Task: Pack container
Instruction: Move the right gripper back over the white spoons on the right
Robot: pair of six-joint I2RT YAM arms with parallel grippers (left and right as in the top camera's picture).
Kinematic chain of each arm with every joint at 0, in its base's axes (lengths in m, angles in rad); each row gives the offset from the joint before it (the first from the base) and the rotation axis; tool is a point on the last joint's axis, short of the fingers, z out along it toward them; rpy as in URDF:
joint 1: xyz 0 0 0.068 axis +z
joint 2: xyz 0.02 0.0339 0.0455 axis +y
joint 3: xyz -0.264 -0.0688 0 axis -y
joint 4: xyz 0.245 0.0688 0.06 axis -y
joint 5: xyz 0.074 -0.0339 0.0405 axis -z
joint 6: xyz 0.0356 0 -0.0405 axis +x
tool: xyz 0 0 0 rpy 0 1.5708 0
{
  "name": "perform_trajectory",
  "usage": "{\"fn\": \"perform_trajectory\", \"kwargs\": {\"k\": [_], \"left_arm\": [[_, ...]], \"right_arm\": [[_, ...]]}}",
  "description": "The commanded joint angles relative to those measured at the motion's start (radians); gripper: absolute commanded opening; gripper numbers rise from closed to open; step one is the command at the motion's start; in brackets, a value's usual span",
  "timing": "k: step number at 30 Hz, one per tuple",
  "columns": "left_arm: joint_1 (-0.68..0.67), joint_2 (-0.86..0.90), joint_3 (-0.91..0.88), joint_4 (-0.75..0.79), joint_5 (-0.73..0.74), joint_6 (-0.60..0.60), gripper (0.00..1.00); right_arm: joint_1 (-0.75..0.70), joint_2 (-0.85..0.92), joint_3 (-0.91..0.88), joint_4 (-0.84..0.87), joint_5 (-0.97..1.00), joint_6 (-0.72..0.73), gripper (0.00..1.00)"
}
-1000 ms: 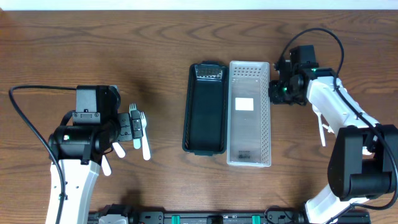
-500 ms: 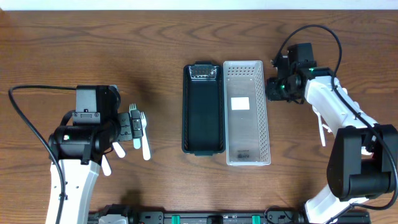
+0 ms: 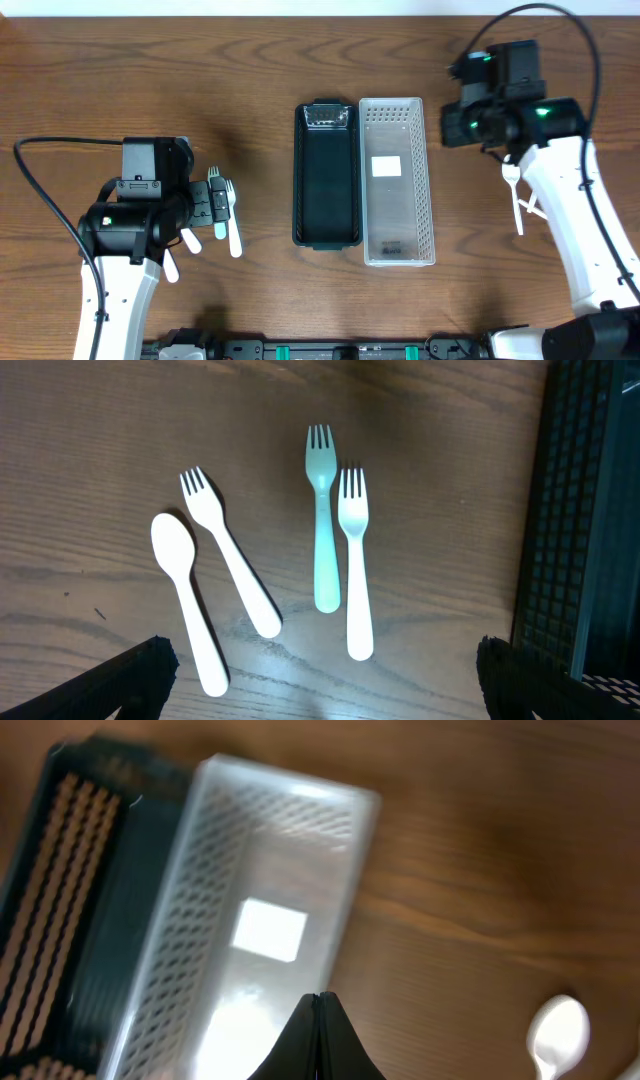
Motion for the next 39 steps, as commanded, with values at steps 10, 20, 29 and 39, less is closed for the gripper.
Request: {"fn": "perform_trajectory", "kwargs": {"k": [10,20,29,39], "left_arm": [[0.004,0.004,0.021,-0.002,-0.001,-0.010,0.98],[0.004,0.004,0.021,-0.002,-0.001,-0.010,0.98],[0.004,0.004,0.021,-0.003,-0.001,-0.010,0.98],[0.004,0.004,0.021,-0.003,-0.001,-0.010,0.98]], "right_arm": [[0.066,0.307,-0.003,0.161,0.044,-0.074,0.01],[0.082,0.440,-0.002,0.360,0.045,-0.077,0.01],[0.082,0.465,-0.002,0.518,0.099,-0.066,0.01],[0.082,0.486,-0.002,0.601,0.144,-0.039,0.01]]}}
